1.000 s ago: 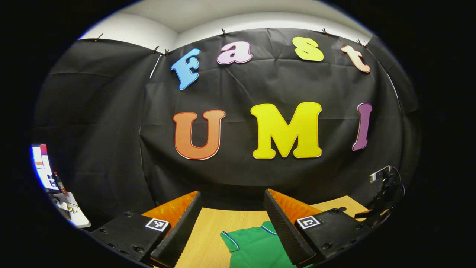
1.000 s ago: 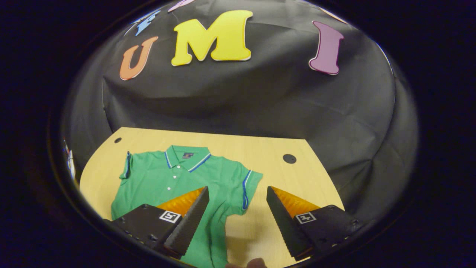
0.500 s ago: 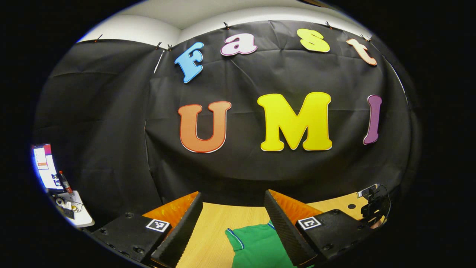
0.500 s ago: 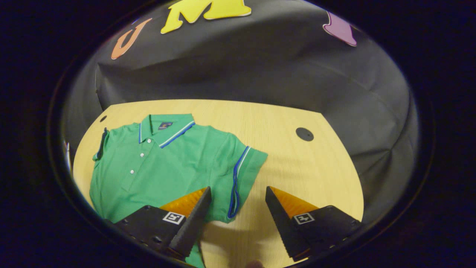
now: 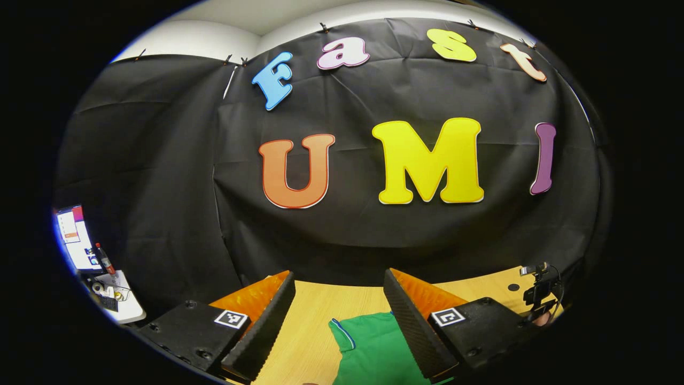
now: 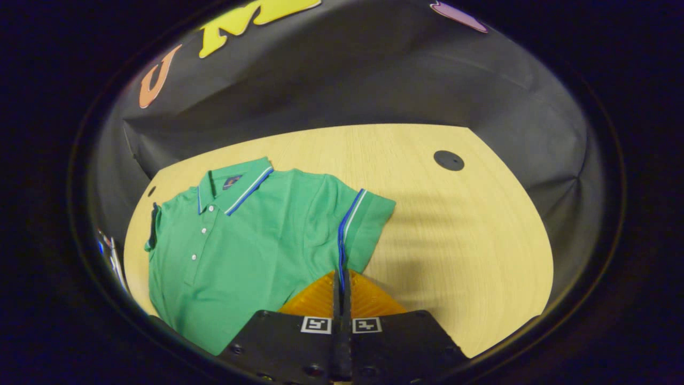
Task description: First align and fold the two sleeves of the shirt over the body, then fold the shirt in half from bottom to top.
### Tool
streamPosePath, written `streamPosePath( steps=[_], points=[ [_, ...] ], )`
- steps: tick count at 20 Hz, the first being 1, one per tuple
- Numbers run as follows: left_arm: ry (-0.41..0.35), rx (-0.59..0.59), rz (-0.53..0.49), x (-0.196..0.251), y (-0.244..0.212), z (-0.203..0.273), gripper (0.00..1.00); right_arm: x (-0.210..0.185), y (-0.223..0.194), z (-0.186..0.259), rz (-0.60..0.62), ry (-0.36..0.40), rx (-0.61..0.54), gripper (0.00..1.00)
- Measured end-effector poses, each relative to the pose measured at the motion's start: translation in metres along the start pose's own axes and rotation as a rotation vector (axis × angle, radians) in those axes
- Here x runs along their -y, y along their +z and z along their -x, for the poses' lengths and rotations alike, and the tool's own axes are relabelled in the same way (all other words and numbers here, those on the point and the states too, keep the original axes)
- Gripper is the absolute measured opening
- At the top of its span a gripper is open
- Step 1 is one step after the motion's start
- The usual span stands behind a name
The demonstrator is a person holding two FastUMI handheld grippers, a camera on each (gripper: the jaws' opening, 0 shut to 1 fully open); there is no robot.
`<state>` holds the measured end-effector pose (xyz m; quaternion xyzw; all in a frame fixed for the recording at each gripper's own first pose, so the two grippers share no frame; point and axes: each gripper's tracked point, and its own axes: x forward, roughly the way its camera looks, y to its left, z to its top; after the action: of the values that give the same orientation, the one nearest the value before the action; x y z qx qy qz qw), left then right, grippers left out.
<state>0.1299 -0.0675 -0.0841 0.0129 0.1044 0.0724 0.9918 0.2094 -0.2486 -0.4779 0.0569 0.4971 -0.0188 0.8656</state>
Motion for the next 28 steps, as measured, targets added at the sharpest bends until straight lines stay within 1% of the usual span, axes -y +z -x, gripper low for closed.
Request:
streamPosePath(
  steps=[3, 5, 8, 11, 15, 18, 19, 20, 21, 23, 26, 27, 28],
  points=[
    [0.010, 0.008, 0.008, -0.003, 0.001, 0.005, 1.00, -0.004, 0.020, 0.019, 0.017, 0.005, 0.058, 0.00],
    [0.014, 0.005, 0.016, -0.004, -0.001, 0.008, 1.00, -0.017, 0.031, 0.033, 0.031, 0.020, 0.086, 0.00],
    [0.025, 0.011, 0.019, -0.013, 0.002, 0.013, 1.00, -0.050, 0.047, 0.051, 0.067, 0.049, 0.126, 0.00],
    [0.038, 0.016, 0.023, -0.027, 0.002, 0.019, 1.00, -0.098, 0.058, 0.063, 0.130, 0.088, 0.156, 0.00],
    [0.068, 0.021, 0.027, -0.054, 0.002, 0.032, 1.00, -0.155, 0.052, 0.048, 0.182, 0.120, 0.137, 0.00],
    [0.092, 0.016, 0.020, -0.075, 0.000, 0.041, 1.00, -0.183, 0.043, 0.030, 0.194, 0.118, 0.111, 0.00],
    [0.097, 0.015, 0.024, -0.081, -0.001, 0.043, 1.00, -0.191, 0.036, 0.028, 0.192, 0.129, 0.086, 0.00],
    [0.101, 0.011, 0.027, -0.085, -0.001, 0.044, 1.00, -0.201, 0.032, 0.029, 0.179, 0.147, 0.073, 0.03],
    [0.106, 0.010, 0.028, -0.091, -0.002, 0.046, 1.00, -0.208, 0.031, 0.035, 0.165, 0.164, 0.074, 0.08],
    [0.102, 0.010, 0.029, -0.095, -0.002, 0.046, 1.00, -0.217, 0.038, 0.048, 0.150, 0.171, 0.121, 0.43],
    [0.057, -0.004, 0.046, -0.088, -0.007, 0.037, 1.00, -0.213, 0.050, 0.082, 0.151, 0.134, 0.210, 0.95],
    [0.034, -0.012, 0.053, -0.083, -0.010, 0.034, 1.00, -0.212, 0.052, 0.097, 0.150, 0.126, 0.230, 0.96],
    [0.004, -0.025, 0.059, -0.076, -0.015, 0.029, 1.00, -0.211, 0.052, 0.112, 0.151, 0.122, 0.250, 0.96]
  ],
)
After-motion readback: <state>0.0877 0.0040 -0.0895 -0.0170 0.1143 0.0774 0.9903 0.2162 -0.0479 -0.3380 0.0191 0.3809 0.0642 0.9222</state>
